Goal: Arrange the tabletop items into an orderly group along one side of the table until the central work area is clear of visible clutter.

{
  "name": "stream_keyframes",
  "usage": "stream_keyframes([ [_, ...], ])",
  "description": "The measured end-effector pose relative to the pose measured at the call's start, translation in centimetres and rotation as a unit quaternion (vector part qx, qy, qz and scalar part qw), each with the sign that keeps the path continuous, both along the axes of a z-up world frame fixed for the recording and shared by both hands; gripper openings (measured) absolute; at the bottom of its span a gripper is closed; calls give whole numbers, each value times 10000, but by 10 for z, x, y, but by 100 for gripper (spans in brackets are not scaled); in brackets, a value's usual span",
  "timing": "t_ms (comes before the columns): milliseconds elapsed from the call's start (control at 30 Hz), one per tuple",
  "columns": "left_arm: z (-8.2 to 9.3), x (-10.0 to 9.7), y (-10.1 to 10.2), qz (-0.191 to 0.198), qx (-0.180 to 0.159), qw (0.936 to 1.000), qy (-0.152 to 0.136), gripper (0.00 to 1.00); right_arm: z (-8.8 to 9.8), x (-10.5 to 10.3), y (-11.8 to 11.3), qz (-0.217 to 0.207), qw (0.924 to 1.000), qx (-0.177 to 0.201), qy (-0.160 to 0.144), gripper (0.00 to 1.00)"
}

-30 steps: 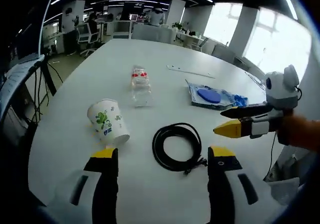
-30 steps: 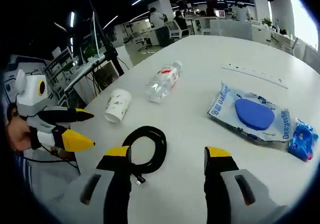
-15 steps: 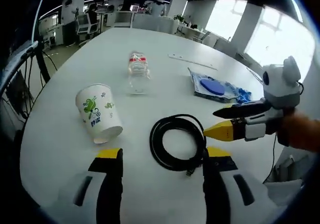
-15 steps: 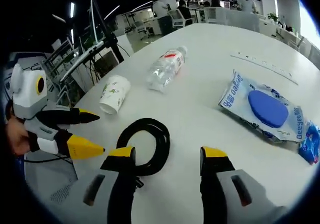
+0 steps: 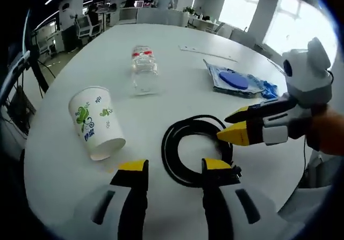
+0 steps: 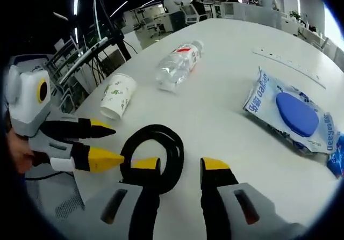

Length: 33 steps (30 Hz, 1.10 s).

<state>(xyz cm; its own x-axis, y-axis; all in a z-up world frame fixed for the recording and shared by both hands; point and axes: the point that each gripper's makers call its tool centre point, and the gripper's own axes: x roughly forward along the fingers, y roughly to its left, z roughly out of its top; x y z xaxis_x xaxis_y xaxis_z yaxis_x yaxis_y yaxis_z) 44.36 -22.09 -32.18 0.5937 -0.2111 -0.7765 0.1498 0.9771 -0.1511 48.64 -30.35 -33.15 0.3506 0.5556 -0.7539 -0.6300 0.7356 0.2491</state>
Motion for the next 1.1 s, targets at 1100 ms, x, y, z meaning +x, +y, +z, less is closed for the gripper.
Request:
stream_keyframes([
  [1100,-13,5,-1,45,7,9992,409,1,6,-7,7,-541,9968,397,430,0],
])
